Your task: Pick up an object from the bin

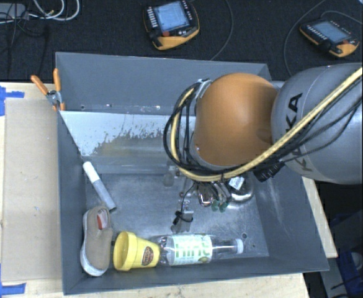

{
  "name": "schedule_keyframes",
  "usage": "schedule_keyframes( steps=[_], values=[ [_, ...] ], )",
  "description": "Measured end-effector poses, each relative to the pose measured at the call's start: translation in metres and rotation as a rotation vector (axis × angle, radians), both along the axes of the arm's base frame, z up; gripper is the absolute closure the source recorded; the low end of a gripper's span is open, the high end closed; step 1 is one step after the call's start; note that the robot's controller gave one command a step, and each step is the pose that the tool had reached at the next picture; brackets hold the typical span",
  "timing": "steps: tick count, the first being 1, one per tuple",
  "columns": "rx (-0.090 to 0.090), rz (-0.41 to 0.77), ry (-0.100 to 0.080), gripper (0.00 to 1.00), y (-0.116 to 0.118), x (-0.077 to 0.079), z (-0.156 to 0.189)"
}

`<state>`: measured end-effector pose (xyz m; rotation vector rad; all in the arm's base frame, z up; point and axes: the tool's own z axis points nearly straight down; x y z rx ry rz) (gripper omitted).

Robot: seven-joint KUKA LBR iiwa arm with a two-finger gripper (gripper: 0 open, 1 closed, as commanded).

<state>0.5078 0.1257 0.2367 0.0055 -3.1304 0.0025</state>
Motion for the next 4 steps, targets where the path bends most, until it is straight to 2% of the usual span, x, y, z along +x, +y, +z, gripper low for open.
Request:
schedule_keyframes(
  steps=[1, 2, 3, 4],
  values=[
    [-0.002, -0.016, 0.012, 0.00, 0.011, -0.018, -0.070],
    [0.000, 0.172, 0.021, 0.00, 0.025, -0.021, -0.144],
    [0.004, 0.433, 0.022, 0.00, -0.004, -0.005, -0.167],
    [0.004, 0.306, 0.023, 0.00, 0.057, -0.001, -0.167]
  ],
)
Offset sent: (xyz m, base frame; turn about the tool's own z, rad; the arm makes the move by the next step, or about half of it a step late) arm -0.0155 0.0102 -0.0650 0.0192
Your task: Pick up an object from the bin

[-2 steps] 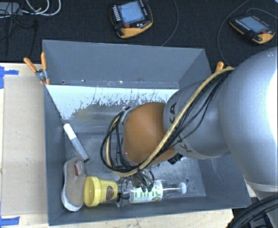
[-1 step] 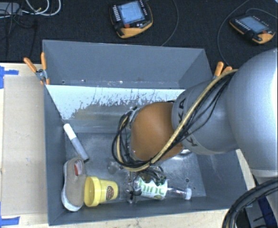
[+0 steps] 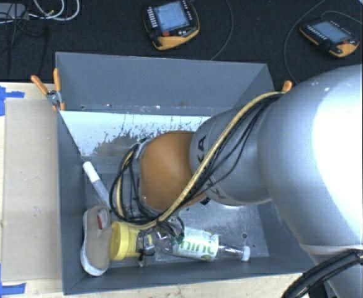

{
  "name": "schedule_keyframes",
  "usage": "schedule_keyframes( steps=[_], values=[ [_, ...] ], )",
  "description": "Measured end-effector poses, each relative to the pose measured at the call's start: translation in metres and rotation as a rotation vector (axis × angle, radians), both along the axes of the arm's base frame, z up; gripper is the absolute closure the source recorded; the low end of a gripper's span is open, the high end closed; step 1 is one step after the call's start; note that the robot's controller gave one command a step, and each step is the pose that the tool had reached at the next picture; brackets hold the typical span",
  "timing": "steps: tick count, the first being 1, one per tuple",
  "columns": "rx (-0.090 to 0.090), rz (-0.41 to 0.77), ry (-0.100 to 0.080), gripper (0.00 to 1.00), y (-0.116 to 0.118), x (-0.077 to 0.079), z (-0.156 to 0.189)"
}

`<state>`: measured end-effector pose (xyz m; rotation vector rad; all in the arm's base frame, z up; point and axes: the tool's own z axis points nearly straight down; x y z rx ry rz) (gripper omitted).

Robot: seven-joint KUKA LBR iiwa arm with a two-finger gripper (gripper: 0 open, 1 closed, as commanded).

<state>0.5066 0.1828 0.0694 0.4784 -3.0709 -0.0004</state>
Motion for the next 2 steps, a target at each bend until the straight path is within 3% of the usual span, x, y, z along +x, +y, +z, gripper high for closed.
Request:
schedule_keyframes(
  steps=[1, 2],
  values=[
    [-0.003, -0.006, 0.000, 1.00, -0.0030, 0.0007, -0.0002],
    [-0.002, -0.006, 0.001, 0.00, -0.0026, 0.0005, -0.0002]
  ],
)
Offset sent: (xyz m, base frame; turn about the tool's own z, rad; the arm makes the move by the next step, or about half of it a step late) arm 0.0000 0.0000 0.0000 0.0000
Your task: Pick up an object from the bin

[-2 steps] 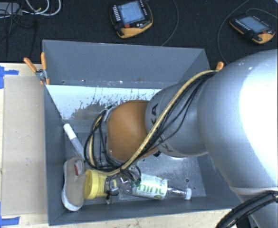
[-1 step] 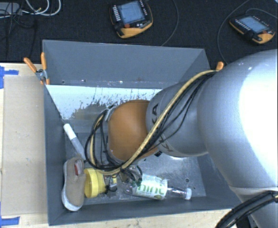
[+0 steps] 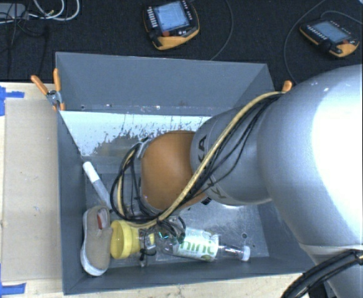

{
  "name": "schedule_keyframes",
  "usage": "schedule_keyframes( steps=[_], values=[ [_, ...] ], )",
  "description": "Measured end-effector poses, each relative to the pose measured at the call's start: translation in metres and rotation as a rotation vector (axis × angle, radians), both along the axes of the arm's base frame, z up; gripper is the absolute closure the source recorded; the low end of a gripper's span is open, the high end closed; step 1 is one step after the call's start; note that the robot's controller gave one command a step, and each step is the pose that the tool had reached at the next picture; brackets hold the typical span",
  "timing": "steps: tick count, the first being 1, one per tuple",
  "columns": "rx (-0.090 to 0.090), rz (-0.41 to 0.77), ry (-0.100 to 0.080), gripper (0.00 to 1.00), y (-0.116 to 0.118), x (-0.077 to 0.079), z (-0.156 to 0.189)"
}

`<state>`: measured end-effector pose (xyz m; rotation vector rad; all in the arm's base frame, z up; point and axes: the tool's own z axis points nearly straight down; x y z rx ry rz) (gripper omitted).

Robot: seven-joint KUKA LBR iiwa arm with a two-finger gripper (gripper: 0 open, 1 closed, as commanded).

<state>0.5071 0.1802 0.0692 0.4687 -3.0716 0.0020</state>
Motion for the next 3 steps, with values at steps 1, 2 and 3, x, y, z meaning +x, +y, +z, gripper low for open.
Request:
schedule_keyframes(
  steps=[1, 2, 3],
  values=[
    [-0.001, -0.002, 0.000, 1.00, -0.001, 0.000, 0.000],
    [0.003, 0.007, -0.008, 1.00, 0.021, 0.019, 0.110],
    [0.007, 0.037, -0.014, 1.00, 0.037, -0.032, 0.254]
  ],
)
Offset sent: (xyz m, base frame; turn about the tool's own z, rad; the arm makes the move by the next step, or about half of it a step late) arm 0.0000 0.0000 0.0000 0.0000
